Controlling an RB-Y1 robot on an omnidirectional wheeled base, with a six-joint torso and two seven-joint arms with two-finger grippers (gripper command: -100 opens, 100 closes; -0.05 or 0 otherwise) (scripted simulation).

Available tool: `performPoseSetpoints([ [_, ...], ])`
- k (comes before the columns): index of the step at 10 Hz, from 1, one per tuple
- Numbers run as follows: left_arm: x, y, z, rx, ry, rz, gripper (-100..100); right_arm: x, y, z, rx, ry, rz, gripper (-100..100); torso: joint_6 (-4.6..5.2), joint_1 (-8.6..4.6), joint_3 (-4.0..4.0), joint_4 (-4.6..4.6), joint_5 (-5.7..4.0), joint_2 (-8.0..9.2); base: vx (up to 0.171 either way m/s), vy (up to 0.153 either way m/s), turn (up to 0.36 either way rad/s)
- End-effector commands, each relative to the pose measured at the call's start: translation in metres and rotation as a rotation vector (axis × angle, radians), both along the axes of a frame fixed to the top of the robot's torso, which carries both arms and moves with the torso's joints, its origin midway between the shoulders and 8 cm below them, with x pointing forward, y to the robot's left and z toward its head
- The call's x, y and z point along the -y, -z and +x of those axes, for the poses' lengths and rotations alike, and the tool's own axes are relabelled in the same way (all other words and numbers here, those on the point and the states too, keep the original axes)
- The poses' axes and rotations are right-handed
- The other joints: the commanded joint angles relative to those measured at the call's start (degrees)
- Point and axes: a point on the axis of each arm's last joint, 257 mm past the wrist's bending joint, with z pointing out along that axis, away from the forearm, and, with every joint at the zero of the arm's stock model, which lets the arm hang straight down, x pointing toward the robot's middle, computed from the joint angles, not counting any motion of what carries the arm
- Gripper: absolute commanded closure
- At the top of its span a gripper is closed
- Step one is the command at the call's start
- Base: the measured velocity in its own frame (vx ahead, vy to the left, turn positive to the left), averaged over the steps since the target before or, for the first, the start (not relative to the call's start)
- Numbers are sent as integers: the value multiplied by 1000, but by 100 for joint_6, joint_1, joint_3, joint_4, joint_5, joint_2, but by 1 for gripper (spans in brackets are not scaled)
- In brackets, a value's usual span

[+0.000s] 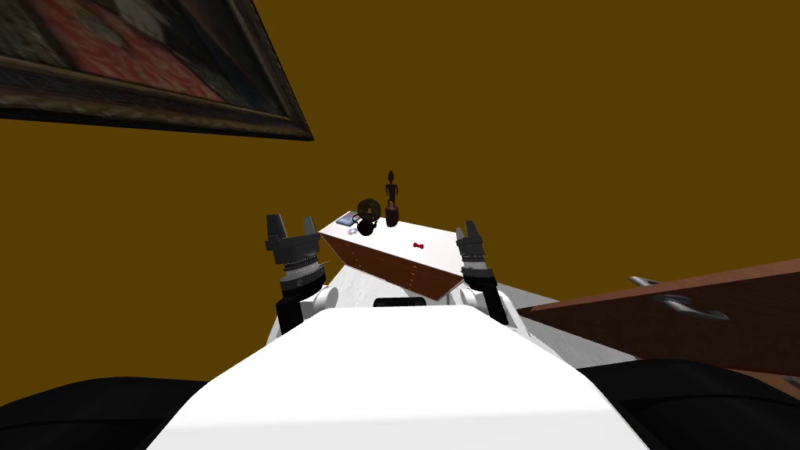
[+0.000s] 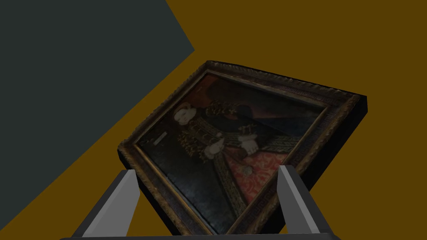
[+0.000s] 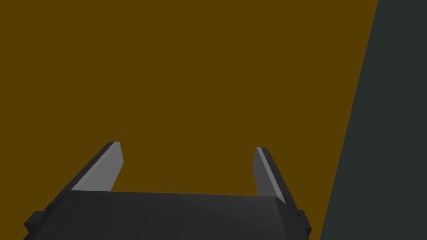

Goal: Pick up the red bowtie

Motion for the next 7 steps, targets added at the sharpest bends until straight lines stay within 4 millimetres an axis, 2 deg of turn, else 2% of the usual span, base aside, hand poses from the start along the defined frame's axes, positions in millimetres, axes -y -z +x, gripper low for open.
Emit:
performPoseSetpoints([
  [1, 0, 0, 0, 0, 0, 0, 0, -4, 4, -1, -8, -16, -38, -100, 0, 0, 0, 0, 0, 0, -14, -58, 0],
  [3, 0, 0, 0, 0, 0, 0, 0, -21, 23, -2, -41, -58, -147, -100, 0, 10, 0, 0, 2, 0, -17, -63, 0],
  [4, 0, 0, 0, 0, 0, 0, 0, -21, 23, -2, -43, -62, -154, -100, 0, 9, 1, 0, 2, 2, -16, -48, 9],
  [6, 0, 0, 0, 0, 0, 0, 0, -37, 50, -5, -84, -108, -268, -100, -1, 13, -1, 0, 3, -2, -9, -64, 23],
  [7, 0, 0, 0, 0, 0, 0, 0, -37, 51, -5, -87, -116, -282, -100, -1, 6, -1, 0, 1, -1, -16, -57, 19],
])
